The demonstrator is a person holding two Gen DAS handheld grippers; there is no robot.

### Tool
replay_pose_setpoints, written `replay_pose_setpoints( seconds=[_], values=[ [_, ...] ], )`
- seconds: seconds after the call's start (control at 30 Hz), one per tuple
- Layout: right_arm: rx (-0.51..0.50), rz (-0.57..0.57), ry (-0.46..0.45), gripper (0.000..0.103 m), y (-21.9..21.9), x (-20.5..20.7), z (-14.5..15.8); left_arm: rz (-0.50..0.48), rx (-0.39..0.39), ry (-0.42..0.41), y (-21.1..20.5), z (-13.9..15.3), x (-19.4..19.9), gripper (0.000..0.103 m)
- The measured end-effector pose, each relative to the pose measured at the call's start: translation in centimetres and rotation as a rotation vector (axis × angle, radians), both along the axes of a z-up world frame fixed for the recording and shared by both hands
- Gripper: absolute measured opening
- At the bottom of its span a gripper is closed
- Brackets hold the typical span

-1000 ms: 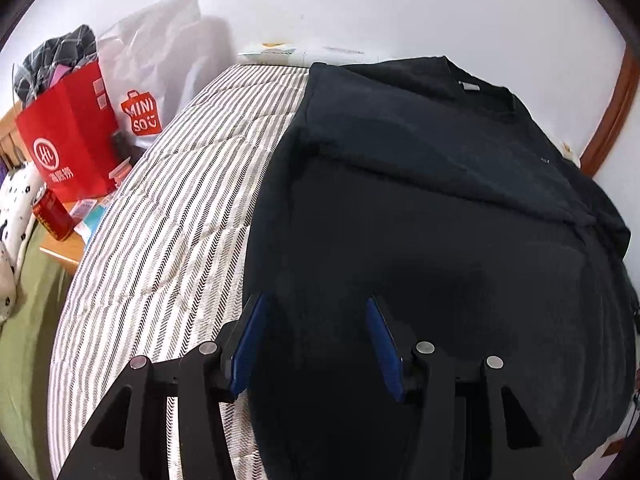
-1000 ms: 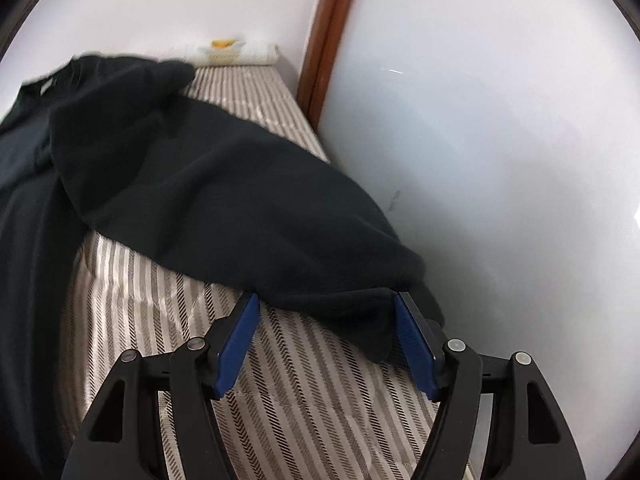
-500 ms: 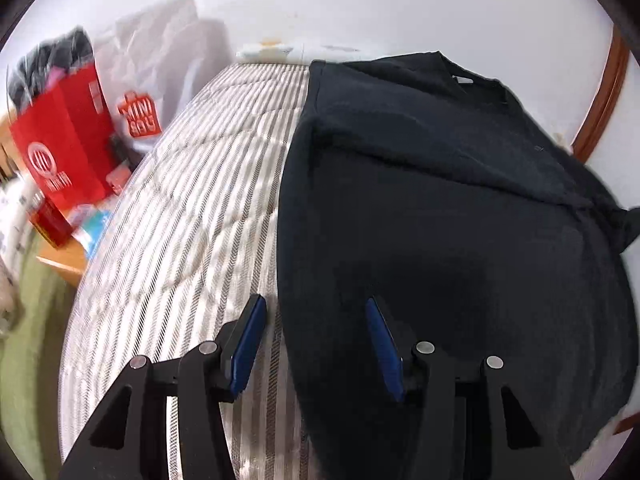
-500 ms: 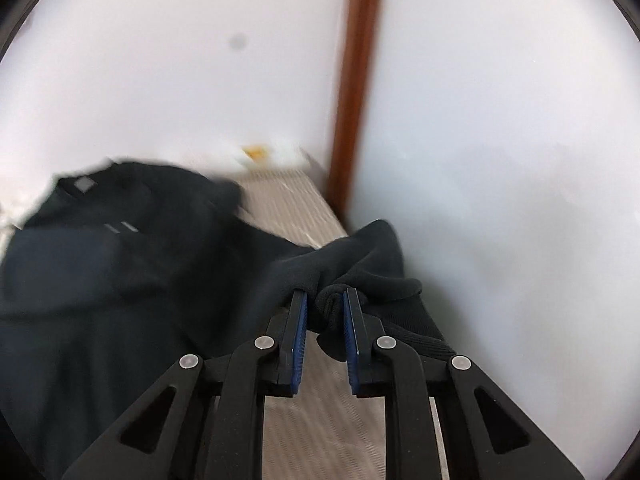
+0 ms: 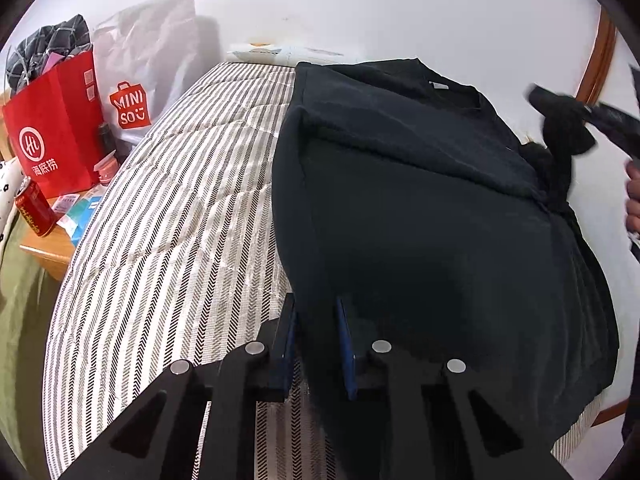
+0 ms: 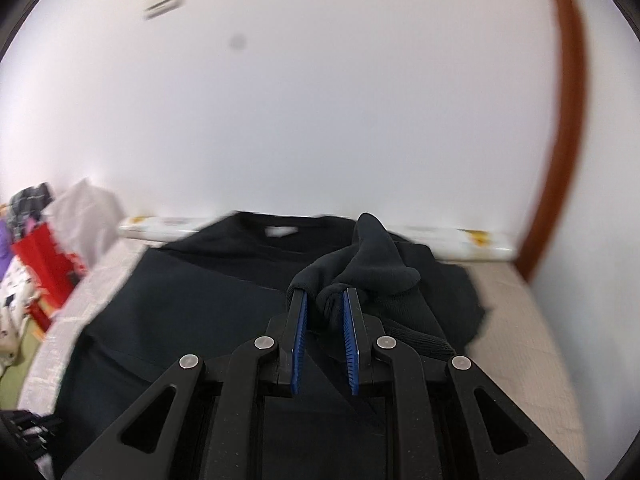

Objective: Fold small clothes
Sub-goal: 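Grasp the remaining sleeve cuff with the right gripper and fold it across, then release the sleeve and pull the right gripper back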

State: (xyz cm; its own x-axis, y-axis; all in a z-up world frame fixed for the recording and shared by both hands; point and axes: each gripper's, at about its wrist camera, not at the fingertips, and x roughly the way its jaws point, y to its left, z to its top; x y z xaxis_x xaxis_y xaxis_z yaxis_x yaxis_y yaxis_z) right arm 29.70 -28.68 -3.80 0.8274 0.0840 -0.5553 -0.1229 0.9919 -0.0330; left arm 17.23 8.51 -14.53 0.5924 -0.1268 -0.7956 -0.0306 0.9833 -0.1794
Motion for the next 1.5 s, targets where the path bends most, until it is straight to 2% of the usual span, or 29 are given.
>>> replay_pose_setpoints(
  seconds=[0.07, 0.2, 0.27, 0.33, 0.4, 0.43, 0.6, 0.7, 0.77, 0.8, 0.83, 0.93, 0.97, 1.03, 1.07, 1.33, 1.5],
  values=[
    [0.002, 0.051, 0.000, 0.018, 3.1, 0.6, -1.0, 0.003, -0.004, 0.002, 0.0, 0.0, 0.0, 0.018],
    [-0.018, 0.120, 0.088, 0.025, 7.4, 2.1, -4.6, 0.001, -0.011, 0.013, 0.1, 0.1, 0.1, 0.018],
    [0.001, 0.126, 0.135, 0.034, 8.0, 2.8, -6.3, 0.002, -0.013, 0.019, 0.1, 0.2, 0.2, 0.018],
    [0.046, 0.136, 0.169, 0.062, 7.5, 2.7, -7.1, -0.001, -0.003, 0.027, 0.0, 0.4, 0.5, 0.018],
    [0.077, 0.136, 0.159, 0.077, 6.7, 2.3, -7.1, -0.007, 0.014, 0.025, -0.5, 0.8, 0.8, 0.018],
    [0.075, 0.123, 0.137, 0.079, 5.6, 1.6, -6.7, -0.009, 0.018, 0.023, -0.8, 1.0, 0.9, 0.018],
    [0.019, 0.055, 0.128, 0.079, 0.1, -0.6, -5.7, -0.059, 0.023, 0.009, -3.5, 2.8, 3.0, 0.018],
    [-0.032, -0.030, 0.143, 0.078, -4.1, -2.2, -5.5, -0.088, 0.047, 0.007, -5.8, 4.0, 4.7, 0.018],
    [-0.063, -0.075, 0.140, 0.074, -6.4, -3.3, -5.5, -0.096, 0.065, 0.005, -7.0, 4.9, 5.6, 0.018],
    [-0.076, -0.096, 0.137, 0.066, -7.4, -3.9, -5.5, -0.099, 0.079, 0.001, -7.5, 5.4, 5.9, 0.018],
    [-0.087, -0.112, 0.140, 0.061, -8.7, -4.4, -5.3, -0.102, 0.087, -0.019, -8.0, 6.1, 6.1, 0.020],
    [-0.078, -0.143, 0.157, 0.061, -11.6, -5.6, -5.4, -0.085, 0.146, -0.057, -9.1, 8.2, 6.4, 0.028],
    [-0.067, -0.150, 0.157, 0.061, -12.4, -6.0, -5.5, -0.081, 0.150, -0.071, -9.3, 8.8, 6.5, 0.029],
    [-0.048, -0.166, 0.167, 0.061, -13.8, -6.5, -5.8, -0.081, 0.135, -0.097, -9.7, 9.8, 6.5, 0.041],
    [-0.039, -0.178, 0.172, 0.061, -14.4, -6.6, -5.9, -0.092, 0.134, -0.107, -10.2, 10.1, 6.5, 0.042],
    [0.043, -0.224, 0.184, 0.061, -18.4, -8.2, -6.5, -0.240, 0.147, -0.112, -17.2, 9.8, 8.9, 0.042],
    [0.000, -0.246, 0.155, 0.061, -20.3, -10.3, -6.0, -0.313, 0.163, -0.108, -22.3, 8.3, 11.2, 0.042]
  ],
)
